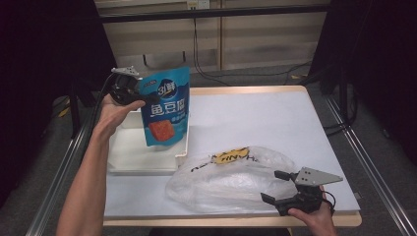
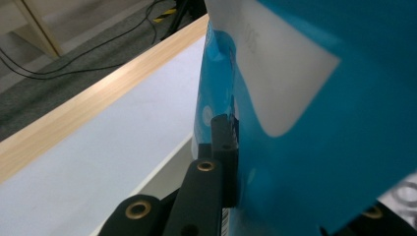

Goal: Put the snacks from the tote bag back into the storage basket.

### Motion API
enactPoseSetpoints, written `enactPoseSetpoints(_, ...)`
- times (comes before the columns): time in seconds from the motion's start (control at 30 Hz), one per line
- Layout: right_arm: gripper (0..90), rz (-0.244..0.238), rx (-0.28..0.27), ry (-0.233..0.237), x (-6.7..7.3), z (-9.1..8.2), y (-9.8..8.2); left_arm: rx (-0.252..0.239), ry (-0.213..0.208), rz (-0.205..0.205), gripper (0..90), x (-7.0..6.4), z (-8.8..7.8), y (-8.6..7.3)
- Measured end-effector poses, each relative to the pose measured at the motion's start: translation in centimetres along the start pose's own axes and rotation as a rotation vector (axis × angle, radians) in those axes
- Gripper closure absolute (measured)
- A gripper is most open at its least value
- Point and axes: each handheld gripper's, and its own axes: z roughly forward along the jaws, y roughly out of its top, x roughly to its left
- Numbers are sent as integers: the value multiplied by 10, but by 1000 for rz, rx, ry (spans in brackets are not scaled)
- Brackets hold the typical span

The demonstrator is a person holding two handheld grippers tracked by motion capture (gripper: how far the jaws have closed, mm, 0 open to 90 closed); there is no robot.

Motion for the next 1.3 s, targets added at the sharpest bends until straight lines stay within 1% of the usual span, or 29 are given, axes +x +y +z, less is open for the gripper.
enactPoseSetpoints(0.07,113,2,1,2,0,0,0,3,13,21,900,2,1,0)
enactPoseSetpoints(0.1,113,2,2,2,0,0,0,9,23,24,900,2,1,0)
enactPoseSetpoints(0.13,113,2,3,2,1,1,0,6,30,19,900,3,2,0)
enactPoseSetpoints(0.17,113,2,4,3,1,1,0,2,28,11,900,4,2,-1)
enactPoseSetpoints(0.23,113,2,4,4,1,1,0,11,54,9,899,7,3,-2)
enactPoseSetpoints(0.27,113,2,4,4,1,1,0,10,56,13,898,8,3,-2)
enactPoseSetpoints(0.3,113,1,4,5,1,1,0,6,54,4,894,8,4,-2)
enactPoseSetpoints(0.33,113,2,4,4,1,1,0,6,59,5,889,9,3,-2)
enactPoseSetpoints(0.37,113,3,3,5,0,1,0,-2,51,4,877,10,3,-2)
enactPoseSetpoints(0.4,113,7,1,9,0,1,0,-15,46,0,879,10,3,-2)
enactPoseSetpoints(0.43,113,8,1,8,0,1,0,-15,52,-9,878,10,4,-2)
enactPoseSetpoints(0.5,113,7,1,9,0,1,0,-18,83,-6,834,10,4,-2)
enactPoseSetpoints(0.53,113,6,1,9,0,1,0,-21,77,-2,823,11,5,-2)
enactPoseSetpoints(0.57,113,5,1,9,0,1,0,-16,81,-3,812,10,5,-1)
enactPoseSetpoints(0.63,113,7,1,13,0,1,0,-31,83,-22,765,10,7,-2)
enactPoseSetpoints(0.67,113,7,2,13,0,1,0,-36,96,-33,726,11,7,-2)
enactPoseSetpoints(0.7,113,7,2,13,0,1,0,-39,101,-48,671,11,7,-3)
enactPoseSetpoints(0.77,113,5,2,13,-1,1,0,-46,97,-60,571,13,6,-4)
enactPoseSetpoints(0.83,113,2,-1,13,-1,1,0,-53,102,-87,473,13,6,-5)
enactPoseSetpoints(0.87,113,4,-1,13,-1,1,-1,-48,98,-96,433,13,5,-6)
enactPoseSetpoints(0.9,113,5,0,17,-1,1,-1,-43,96,-96,392,13,5,-6)
enactPoseSetpoints(1.03,113,8,0,19,-3,2,-1,-43,85,-99,286,12,4,-8)
enactPoseSetpoints(1.07,113,10,1,21,-3,2,-1,-38,96,-97,275,13,4,-8)
enactPoseSetpoints(1.1,113,7,0,22,-3,3,-1,-39,101,-103,238,13,3,-8)
enactPoseSetpoints(1.13,113,6,1,24,-3,3,-1,-45,91,-126,214,14,3,-8)
enactPoseSetpoints(1.2,113,4,0,25,-3,2,-1,-44,126,-117,207,15,3,-9)
enactPoseSetpoints(1.23,113,3,2,22,-3,2,-1,-50,114,-122,190,16,3,-9)
enactPoseSetpoints(1.3,113,1,2,21,-2,1,-1,-47,130,-125,148,15,4,-9)
